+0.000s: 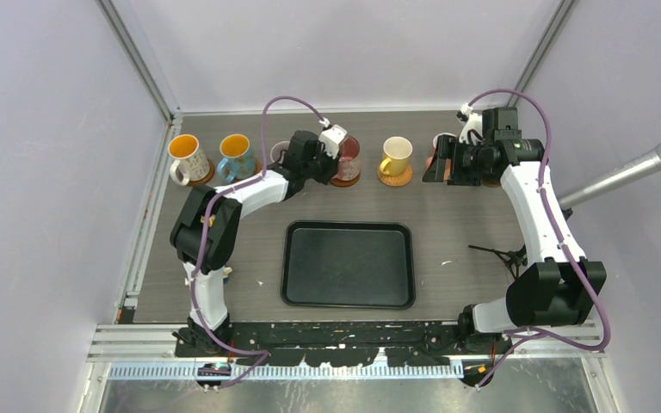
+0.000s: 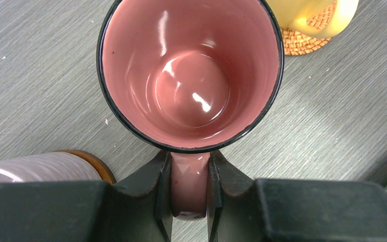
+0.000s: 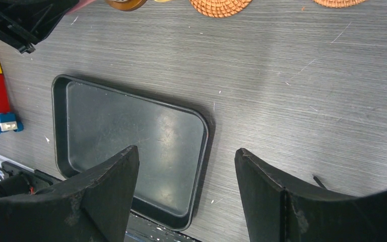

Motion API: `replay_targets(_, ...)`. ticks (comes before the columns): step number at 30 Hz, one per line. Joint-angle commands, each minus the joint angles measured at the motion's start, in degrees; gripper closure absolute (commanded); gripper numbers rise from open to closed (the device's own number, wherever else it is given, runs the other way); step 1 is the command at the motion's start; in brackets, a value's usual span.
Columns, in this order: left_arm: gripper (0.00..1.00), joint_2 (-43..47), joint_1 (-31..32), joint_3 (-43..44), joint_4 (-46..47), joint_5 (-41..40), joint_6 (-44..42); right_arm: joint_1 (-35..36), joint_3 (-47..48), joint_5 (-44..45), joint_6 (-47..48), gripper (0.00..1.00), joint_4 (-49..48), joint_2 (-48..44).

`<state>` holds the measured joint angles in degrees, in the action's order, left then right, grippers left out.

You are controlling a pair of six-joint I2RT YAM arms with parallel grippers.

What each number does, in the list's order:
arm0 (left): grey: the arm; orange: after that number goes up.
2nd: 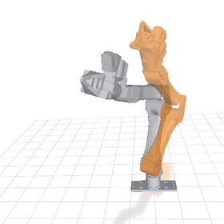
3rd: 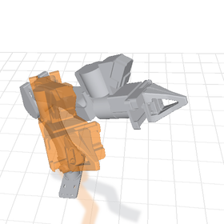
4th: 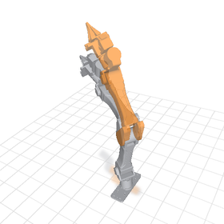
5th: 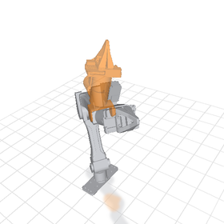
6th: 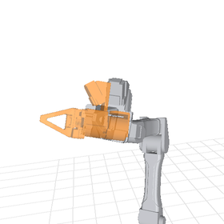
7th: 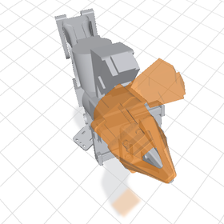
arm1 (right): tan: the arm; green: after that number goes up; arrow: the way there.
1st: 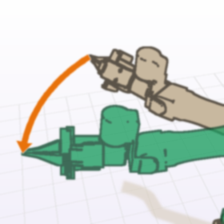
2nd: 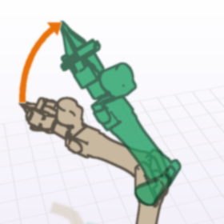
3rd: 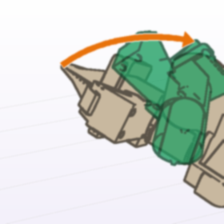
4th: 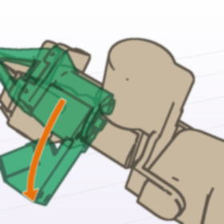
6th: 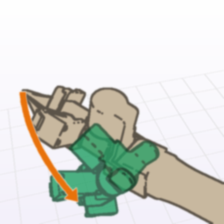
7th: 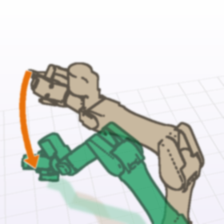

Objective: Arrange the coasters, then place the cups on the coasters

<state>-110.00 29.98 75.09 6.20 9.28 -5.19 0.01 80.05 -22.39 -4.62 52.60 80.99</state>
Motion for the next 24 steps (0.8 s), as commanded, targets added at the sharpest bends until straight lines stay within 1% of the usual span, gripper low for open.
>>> replay_targets(1, 1.00, 0.70, -0.03, 4.19, 10.11, 0.64, -1.98, -0.01, 0.26, -0.28, 0.47, 0.26, 0.17, -1.17)
replay_targets(6, 1.00, 0.22, -0.09, 3.86, 9.36, -0.90, -2.02, -0.01, 0.32, -0.28, 0.57, 0.26, 0.05, -0.75)
replay_targets(16, 1.00, 0.83, -0.09, 2.50, 7.62, -0.43, -1.60, -0.01, 0.59, -0.55, 0.33, 0.26, -0.32, 0.42)
replay_targets(17, 0.98, 0.76, -0.09, 2.66, 7.14, -0.59, -1.51, -0.01, 0.70, -0.55, 0.28, 0.26, -0.39, 0.54)
replay_targets(20, 0.87, 0.53, -0.12, 3.22, 5.85, -0.96, -1.66, -0.01, 0.94, -0.62, 0.41, 0.26, -0.37, 0.95)
replay_targets(23, 0.74, 0.55, -0.10, 4.09, 3.97, -1.17, -1.66, -0.01, 1.04, -0.63, 0.32, 0.26, -0.45, 1.17)
replay_targets(24, 0.71, 0.62, -0.09, 4.12, 3.70, -1.05, -1.73, -0.01, 1.03, -0.71, 0.37, 0.26, -0.47, 1.26)
